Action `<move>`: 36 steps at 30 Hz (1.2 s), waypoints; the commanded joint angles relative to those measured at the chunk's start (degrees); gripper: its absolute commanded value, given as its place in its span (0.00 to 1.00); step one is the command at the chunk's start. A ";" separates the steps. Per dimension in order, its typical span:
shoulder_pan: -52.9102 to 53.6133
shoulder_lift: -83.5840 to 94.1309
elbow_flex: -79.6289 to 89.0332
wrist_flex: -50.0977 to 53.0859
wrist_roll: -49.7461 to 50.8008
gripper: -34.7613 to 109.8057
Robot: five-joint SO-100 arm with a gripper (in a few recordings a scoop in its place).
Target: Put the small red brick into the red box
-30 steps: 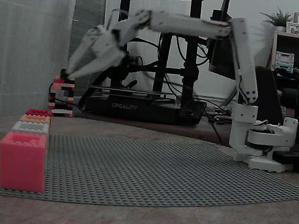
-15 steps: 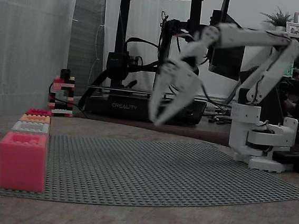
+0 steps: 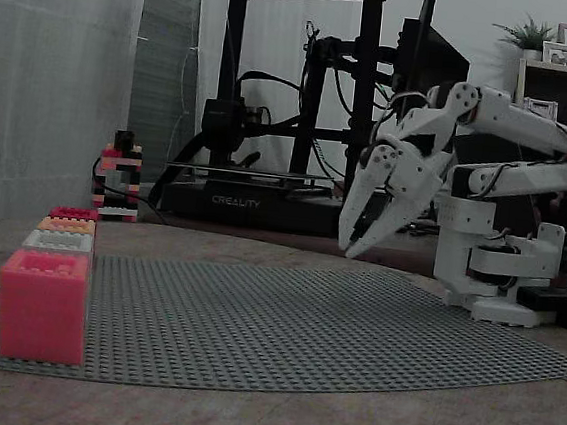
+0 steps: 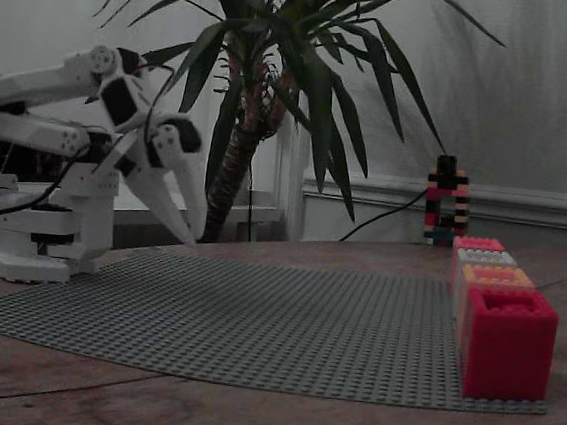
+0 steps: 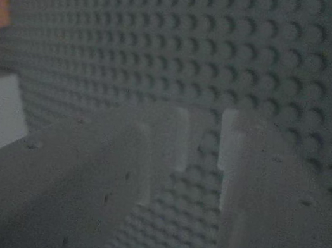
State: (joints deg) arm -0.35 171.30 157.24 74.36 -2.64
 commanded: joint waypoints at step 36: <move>-1.85 13.18 6.24 6.42 1.67 0.24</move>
State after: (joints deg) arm -1.41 183.78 164.09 79.19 -0.88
